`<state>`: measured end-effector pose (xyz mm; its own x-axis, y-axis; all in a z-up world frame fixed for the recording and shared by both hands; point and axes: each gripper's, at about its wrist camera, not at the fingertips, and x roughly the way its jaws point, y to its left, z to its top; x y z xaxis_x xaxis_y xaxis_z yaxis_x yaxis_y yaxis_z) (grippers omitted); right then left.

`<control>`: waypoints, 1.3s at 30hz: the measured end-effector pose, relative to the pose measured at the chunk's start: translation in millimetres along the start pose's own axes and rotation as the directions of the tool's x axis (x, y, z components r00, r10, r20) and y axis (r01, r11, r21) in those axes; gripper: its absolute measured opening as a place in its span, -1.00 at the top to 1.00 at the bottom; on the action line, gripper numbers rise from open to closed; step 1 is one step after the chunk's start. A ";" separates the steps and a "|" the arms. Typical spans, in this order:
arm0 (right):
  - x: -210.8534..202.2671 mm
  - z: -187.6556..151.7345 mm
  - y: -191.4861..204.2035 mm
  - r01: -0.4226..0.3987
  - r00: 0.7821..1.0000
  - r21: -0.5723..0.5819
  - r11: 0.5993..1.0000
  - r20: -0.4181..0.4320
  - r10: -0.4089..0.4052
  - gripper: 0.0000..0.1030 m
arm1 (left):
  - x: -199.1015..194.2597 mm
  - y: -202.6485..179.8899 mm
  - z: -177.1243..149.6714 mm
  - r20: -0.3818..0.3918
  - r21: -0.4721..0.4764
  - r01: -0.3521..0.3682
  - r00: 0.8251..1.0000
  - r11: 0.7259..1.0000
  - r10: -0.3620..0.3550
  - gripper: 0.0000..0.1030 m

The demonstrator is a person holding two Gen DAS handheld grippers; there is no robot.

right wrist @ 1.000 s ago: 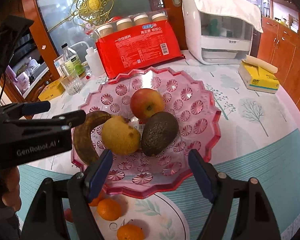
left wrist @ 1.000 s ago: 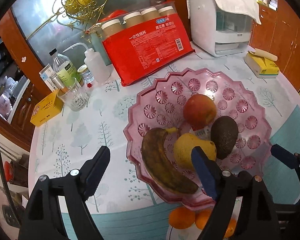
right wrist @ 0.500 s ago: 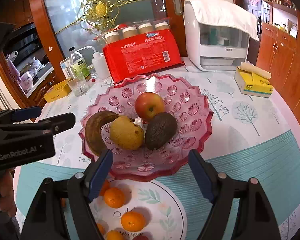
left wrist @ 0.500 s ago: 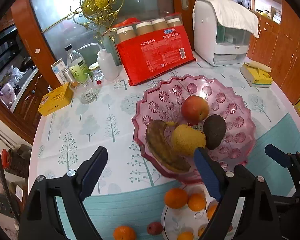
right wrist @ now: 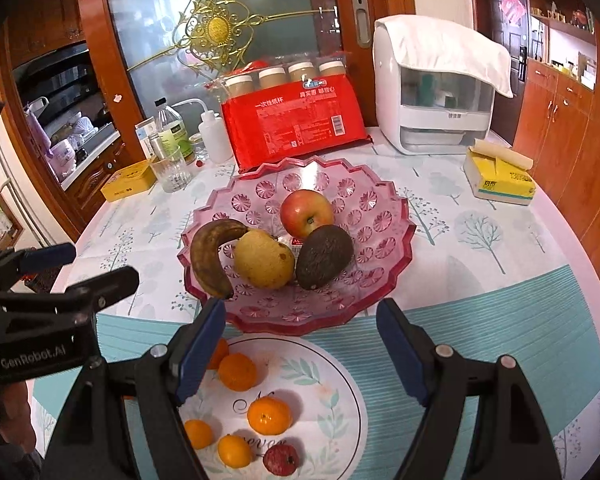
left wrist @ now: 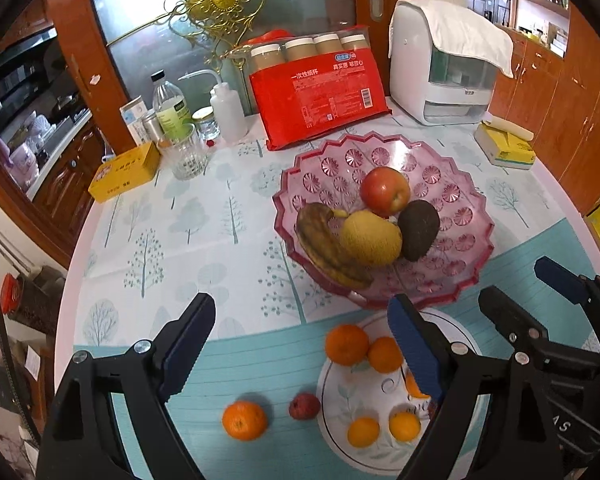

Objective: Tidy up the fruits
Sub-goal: 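Withdraw both open grippers back toward the remaining oranges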

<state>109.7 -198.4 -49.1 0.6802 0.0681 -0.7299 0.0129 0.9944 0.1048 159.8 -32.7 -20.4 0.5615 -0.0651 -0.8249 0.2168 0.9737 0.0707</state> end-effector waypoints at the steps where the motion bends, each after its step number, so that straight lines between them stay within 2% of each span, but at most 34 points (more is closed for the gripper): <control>1: -2.9 -1.0 0.0 -0.002 1.000 -0.001 1.000 0.003 0.002 -0.52 | -3.0 1.1 -2.8 0.000 -0.006 0.001 1.000 1.000 -0.001 -0.71; 14: -24.7 -13.5 3.8 -0.021 1.000 -0.034 0.999 0.015 0.022 -0.52 | -29.1 4.4 -32.7 0.020 -0.053 -0.005 1.000 0.999 0.006 -0.74; 27: -30.8 -24.9 17.5 -0.049 0.999 -0.085 0.995 0.002 0.050 -0.52 | -32.5 17.7 -61.7 0.008 -0.101 -0.022 1.000 0.995 0.023 -0.74; 39: -20.6 -52.4 14.4 -0.104 0.993 -0.128 0.986 -0.074 0.095 -0.52 | -17.5 34.2 -91.5 -0.038 -0.116 -0.050 0.998 0.992 0.045 -0.74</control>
<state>57.4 -181.2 -67.9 0.6219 0.1680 -0.7649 -0.1514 0.9841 0.0931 84.3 21.7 -54.8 0.5396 -0.0123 -0.8419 0.0945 0.9945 0.0460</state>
